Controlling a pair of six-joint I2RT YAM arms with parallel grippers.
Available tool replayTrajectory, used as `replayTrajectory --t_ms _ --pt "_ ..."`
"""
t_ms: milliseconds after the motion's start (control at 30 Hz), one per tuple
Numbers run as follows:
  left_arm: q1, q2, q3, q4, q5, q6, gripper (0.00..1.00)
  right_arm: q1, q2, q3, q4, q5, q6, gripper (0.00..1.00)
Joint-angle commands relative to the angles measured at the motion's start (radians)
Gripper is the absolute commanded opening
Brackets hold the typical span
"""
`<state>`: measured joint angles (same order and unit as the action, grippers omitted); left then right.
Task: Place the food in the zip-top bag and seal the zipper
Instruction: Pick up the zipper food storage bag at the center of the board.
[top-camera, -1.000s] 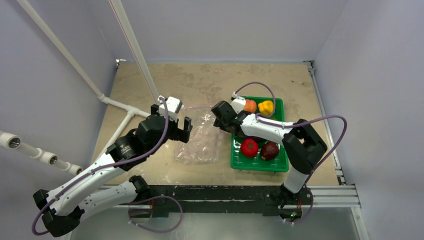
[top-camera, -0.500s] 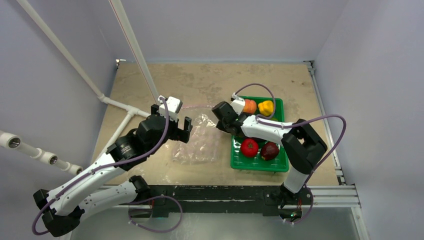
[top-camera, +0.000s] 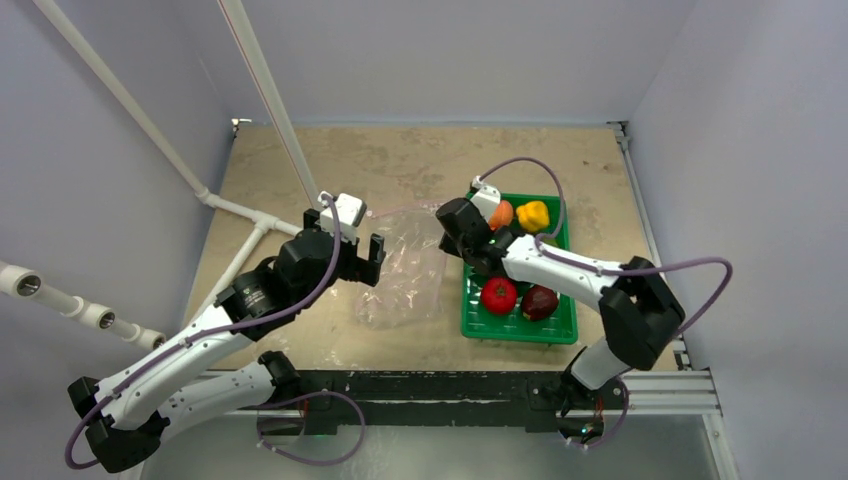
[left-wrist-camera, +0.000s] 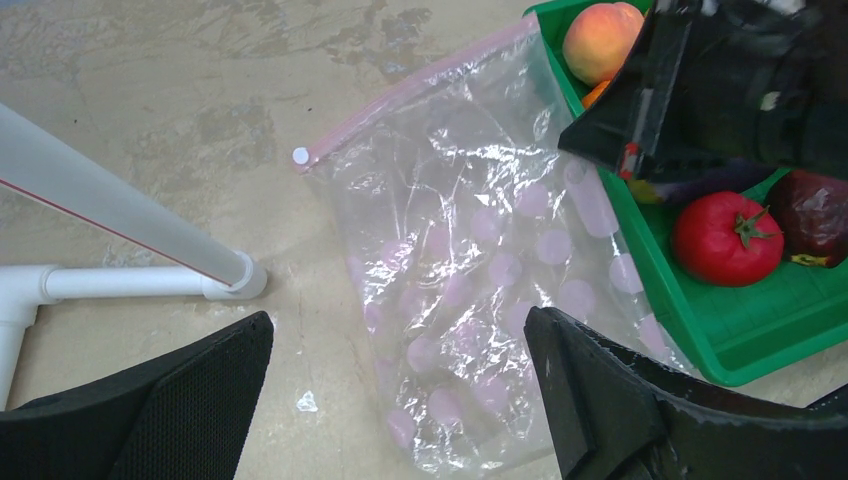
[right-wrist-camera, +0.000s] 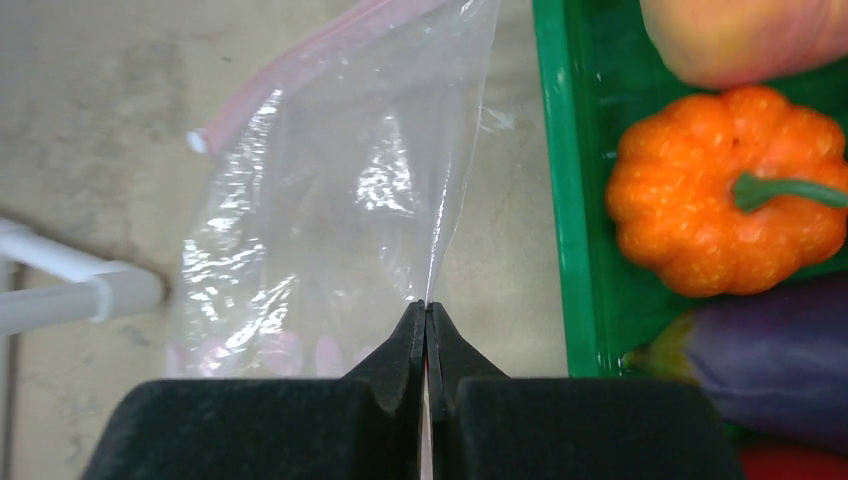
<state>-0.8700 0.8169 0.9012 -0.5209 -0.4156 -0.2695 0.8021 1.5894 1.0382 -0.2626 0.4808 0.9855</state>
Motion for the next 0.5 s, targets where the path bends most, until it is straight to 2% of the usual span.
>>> replayTrajectory --t_ms 0,467 --pt "0.003 -0.009 -0.007 0.027 0.01 0.018 0.99 0.004 -0.112 -0.005 0.059 0.036 -0.126 0.0" --pt "0.003 0.031 0.044 0.071 0.094 0.005 0.97 0.057 -0.36 0.005 0.089 -0.002 -0.383 0.0"
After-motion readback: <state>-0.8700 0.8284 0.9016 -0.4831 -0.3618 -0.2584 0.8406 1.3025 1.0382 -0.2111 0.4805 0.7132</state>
